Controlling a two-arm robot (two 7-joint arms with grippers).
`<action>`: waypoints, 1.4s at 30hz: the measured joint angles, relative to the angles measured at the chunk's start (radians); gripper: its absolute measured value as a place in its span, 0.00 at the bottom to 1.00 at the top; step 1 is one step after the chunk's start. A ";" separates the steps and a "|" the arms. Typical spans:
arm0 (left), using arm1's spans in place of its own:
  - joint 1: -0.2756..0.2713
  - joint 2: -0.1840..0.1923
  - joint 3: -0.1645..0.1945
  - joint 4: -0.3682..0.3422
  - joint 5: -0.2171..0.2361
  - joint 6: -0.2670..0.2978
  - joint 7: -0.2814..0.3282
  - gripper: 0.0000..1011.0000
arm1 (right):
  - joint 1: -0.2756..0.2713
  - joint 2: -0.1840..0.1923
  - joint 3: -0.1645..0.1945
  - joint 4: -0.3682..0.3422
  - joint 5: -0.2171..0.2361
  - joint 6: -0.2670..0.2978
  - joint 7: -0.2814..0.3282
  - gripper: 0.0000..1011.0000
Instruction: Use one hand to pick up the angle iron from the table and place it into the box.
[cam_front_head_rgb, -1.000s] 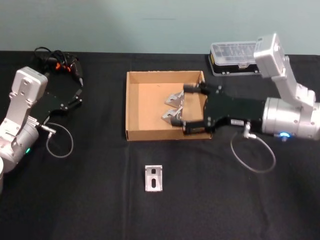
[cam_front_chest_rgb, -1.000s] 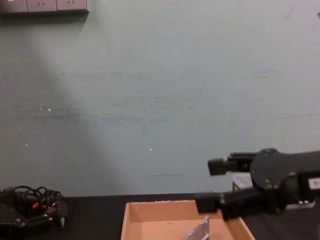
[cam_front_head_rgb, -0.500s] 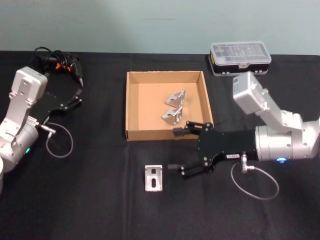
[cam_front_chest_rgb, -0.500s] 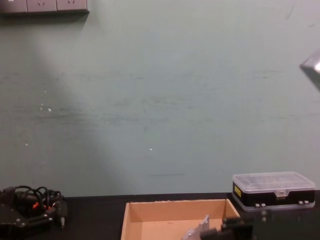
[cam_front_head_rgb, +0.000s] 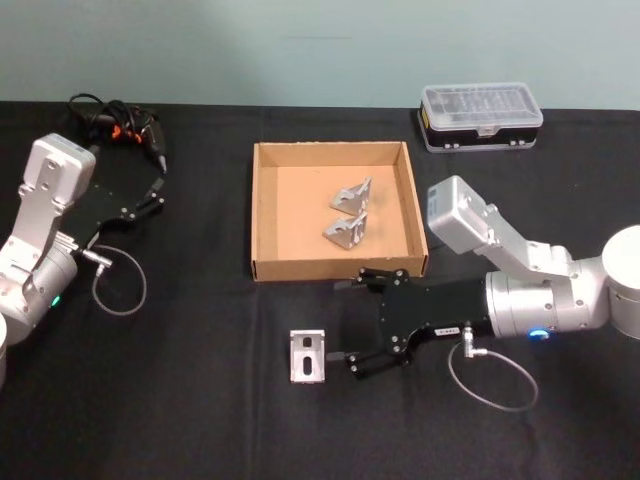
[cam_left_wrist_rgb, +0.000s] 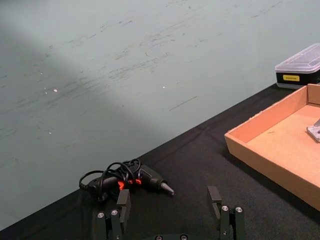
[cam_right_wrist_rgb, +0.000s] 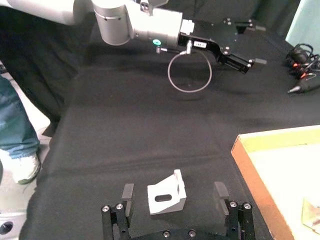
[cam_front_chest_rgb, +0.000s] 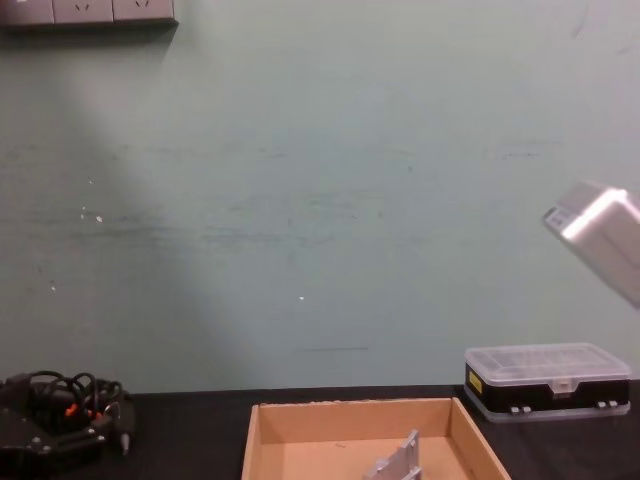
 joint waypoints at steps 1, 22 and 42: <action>0.000 0.000 0.000 0.000 0.000 0.000 0.000 0.99 | 0.007 -0.005 -0.009 0.009 -0.004 0.002 -0.003 0.99; 0.000 0.000 0.000 0.000 0.000 0.000 0.000 0.99 | 0.077 -0.090 -0.092 0.127 -0.037 0.009 -0.014 0.99; 0.000 0.000 0.000 0.000 0.000 0.000 0.000 0.99 | 0.100 -0.126 -0.123 0.181 -0.057 0.013 -0.012 0.99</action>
